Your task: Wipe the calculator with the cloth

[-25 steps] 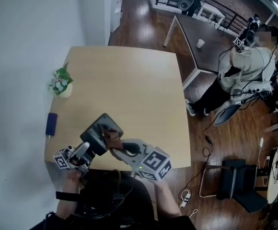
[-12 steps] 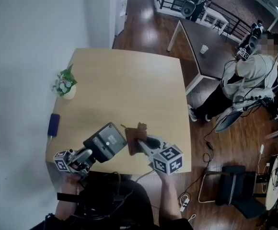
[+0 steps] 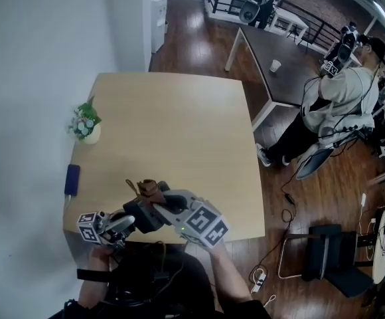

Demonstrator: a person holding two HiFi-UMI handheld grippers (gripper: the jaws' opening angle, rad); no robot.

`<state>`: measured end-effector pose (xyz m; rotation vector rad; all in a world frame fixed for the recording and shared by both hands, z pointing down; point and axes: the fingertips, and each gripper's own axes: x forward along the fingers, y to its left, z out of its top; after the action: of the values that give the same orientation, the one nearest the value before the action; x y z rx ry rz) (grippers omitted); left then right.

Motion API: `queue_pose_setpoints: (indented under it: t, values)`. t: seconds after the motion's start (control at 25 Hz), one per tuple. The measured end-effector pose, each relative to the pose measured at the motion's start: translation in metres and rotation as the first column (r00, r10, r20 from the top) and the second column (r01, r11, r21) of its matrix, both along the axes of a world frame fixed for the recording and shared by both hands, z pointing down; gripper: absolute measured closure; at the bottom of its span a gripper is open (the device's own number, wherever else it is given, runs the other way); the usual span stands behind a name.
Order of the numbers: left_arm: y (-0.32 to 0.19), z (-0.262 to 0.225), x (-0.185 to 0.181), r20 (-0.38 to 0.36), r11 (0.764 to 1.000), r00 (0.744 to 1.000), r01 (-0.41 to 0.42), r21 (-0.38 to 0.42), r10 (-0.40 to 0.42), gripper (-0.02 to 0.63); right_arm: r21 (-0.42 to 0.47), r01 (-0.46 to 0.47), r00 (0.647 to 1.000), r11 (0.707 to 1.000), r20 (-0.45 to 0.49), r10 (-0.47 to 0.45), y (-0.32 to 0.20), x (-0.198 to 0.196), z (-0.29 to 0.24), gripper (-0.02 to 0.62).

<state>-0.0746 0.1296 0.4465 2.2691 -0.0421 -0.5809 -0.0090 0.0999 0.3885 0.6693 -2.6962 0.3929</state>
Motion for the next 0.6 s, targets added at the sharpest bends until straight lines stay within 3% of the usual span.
queue_pose_setpoints:
  t: [0.12,0.28,0.36,0.48,0.6]
  values:
    - [0.002,0.009,-0.002,0.017,1.000,1.000,-0.005,-0.022,0.005,0.543,-0.101,-0.113,0.993,0.988,0.022,0.116,-0.022,0.035,0.031,0.525]
    - [0.003,0.021,-0.013,0.014,0.997,1.000,0.020,-0.070,-0.019,0.551,-0.176,-0.314,0.945,0.933,-0.153,0.289,-0.034,0.098,0.092,0.528]
    - [0.002,0.020,-0.016,0.009,0.996,0.999,0.036,-0.081,-0.035,0.551,-0.188,-0.353,0.932,0.916,-0.151,0.329,-0.028,0.114,0.095,0.529]
    - [0.000,0.019,-0.017,0.030,0.996,0.999,0.042,-0.084,-0.040,0.551,-0.144,-0.292,0.956,0.945,-0.032,0.291,-0.021,0.100,0.065,0.529]
    - [-0.004,0.018,-0.011,0.059,0.995,0.998,0.018,-0.094,-0.012,0.551,0.062,-0.127,0.992,0.990,-0.018,0.129,-0.016,0.055,0.018,0.528]
